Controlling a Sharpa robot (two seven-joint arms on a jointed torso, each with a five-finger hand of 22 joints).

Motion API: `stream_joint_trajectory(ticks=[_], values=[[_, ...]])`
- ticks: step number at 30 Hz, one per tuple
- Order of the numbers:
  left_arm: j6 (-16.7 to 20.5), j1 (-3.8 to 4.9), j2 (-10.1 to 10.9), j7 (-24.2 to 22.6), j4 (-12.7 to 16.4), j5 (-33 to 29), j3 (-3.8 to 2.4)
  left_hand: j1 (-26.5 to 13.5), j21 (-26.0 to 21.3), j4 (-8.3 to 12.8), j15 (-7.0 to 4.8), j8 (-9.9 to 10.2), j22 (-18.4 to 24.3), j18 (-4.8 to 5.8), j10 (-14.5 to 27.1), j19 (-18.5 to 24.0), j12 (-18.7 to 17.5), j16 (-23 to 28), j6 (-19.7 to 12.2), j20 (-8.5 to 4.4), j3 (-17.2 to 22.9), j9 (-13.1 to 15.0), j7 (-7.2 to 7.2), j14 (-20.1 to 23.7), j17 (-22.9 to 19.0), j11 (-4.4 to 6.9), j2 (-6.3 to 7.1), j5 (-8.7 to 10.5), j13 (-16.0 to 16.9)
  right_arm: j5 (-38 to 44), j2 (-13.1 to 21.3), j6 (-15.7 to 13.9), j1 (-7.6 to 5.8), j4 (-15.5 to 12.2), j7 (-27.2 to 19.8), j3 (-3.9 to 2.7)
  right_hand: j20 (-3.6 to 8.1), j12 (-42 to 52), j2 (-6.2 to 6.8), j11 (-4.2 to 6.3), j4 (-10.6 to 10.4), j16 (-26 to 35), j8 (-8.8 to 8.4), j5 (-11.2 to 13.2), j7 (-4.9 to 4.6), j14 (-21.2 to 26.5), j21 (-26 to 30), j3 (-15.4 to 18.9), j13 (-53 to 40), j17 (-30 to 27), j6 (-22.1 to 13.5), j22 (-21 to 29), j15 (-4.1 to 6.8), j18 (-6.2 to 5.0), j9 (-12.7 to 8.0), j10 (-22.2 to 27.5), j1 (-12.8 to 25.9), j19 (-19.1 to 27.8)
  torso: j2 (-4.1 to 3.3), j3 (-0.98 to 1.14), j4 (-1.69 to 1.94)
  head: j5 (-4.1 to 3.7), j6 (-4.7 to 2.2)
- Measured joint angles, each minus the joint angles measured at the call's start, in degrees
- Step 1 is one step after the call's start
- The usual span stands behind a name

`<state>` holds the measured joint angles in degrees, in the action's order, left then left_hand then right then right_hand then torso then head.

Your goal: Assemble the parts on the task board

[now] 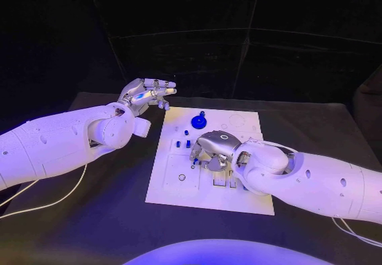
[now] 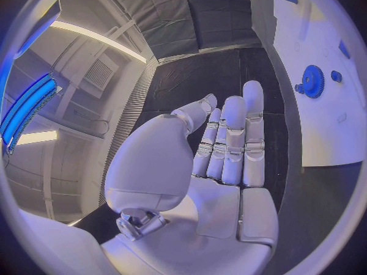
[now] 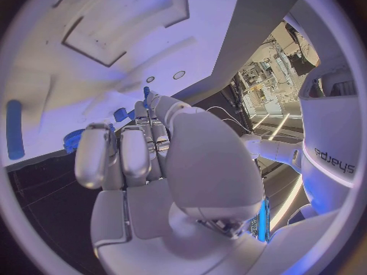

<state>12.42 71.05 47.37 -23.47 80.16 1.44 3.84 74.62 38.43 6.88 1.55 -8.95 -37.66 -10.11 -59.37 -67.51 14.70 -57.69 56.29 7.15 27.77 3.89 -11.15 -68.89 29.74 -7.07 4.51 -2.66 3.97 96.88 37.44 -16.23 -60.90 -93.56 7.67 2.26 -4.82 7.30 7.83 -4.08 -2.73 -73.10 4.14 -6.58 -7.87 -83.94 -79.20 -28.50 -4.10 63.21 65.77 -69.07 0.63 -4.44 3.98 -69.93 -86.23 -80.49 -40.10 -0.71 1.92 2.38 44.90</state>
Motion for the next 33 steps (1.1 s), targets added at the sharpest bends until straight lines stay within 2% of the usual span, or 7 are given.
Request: stream_joint_trajectory(ticks=[13, 33], values=[[-0.07, 0.0, -0.05, 0.06, -0.11, -0.01, 0.0, 0.0, 0.0, 0.0, 0.0, 0.0, -0.01, 0.0, 0.0, 0.0, 0.0, 0.0, 0.0, 0.0, 0.0, 0.0, 0.0, 0.0, 0.0, 0.0, 0.0, 0.0, 0.0, 1.5, -0.76, 1.03, 0.6, 0.57, 0.0, -0.02, 0.0, -0.21, 0.01, 0.0, 0.0, 0.0, 0.0, 0.01, 0.0, 0.0, 0.0, 0.0, 0.02, 0.05, 0.0, -0.02, 0.0, 0.0, 0.0, 0.0, -0.01, 0.0, 0.02, 0.02, 0.0, 0.7, 0.42], [-0.13, 0.0, -0.05, 0.16, -0.36, -0.01, 0.0, 0.0, 0.0, 0.0, 0.0, 0.0, -0.02, 0.0, 0.0, 0.0, 0.0, 0.0, 0.0, 0.0, 0.0, 0.0, 0.0, 0.0, 0.01, 0.0, 0.0, 0.0, 0.0, 2.66, -1.33, 1.74, 0.64, 0.85, -0.08, -0.15, 0.0, -0.05, 0.01, 0.01, 0.18, -0.23, 0.0, 0.05, 0.0, 0.0, 0.0, -0.17, -0.02, 0.05, 0.0, -0.09, 0.0, 0.0, -0.01, 0.0, -0.01, 0.0, 0.02, -0.01, -0.02, 0.89, 0.73]])
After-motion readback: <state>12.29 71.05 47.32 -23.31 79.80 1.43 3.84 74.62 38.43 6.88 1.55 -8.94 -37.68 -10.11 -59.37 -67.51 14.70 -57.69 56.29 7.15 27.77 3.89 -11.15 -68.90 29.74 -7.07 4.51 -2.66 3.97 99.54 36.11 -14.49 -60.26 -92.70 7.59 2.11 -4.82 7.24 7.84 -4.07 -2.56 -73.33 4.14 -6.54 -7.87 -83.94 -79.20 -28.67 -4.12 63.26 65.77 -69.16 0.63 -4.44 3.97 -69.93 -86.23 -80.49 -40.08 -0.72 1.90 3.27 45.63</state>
